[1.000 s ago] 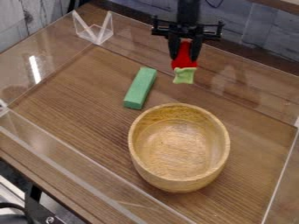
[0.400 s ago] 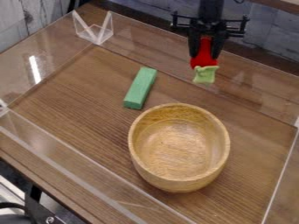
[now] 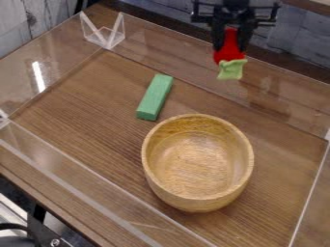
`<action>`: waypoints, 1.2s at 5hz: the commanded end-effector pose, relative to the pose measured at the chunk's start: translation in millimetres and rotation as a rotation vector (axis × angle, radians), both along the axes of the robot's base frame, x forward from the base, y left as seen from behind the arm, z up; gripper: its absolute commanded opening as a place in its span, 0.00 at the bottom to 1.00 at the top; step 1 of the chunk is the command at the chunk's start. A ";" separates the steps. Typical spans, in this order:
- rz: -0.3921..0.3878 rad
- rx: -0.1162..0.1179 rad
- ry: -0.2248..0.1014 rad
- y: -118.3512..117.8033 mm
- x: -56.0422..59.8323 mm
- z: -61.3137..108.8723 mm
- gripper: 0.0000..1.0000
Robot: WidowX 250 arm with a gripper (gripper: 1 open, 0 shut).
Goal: Move the red fruit to the right
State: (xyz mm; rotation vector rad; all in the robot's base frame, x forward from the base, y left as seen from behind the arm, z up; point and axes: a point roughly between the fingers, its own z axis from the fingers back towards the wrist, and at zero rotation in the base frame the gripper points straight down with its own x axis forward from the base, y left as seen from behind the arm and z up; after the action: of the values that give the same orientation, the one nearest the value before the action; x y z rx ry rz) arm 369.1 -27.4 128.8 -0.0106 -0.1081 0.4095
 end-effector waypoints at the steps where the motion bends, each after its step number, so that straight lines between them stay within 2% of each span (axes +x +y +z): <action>1: -0.036 -0.004 -0.089 -9.9 2.2 30.2 0.00; 2: -0.077 0.000 -0.071 -20.2 1.5 21.6 0.00; 4: -0.074 0.015 -0.034 -44.2 0.5 -6.8 0.00; 5: 0.021 0.028 -0.016 -30.6 1.0 -27.4 0.00; 6: 0.106 0.030 -0.012 -21.8 2.9 -39.5 0.00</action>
State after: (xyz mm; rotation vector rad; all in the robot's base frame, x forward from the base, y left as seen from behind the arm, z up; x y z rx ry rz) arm 366.8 -51.3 72.2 0.0391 -0.0763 0.5058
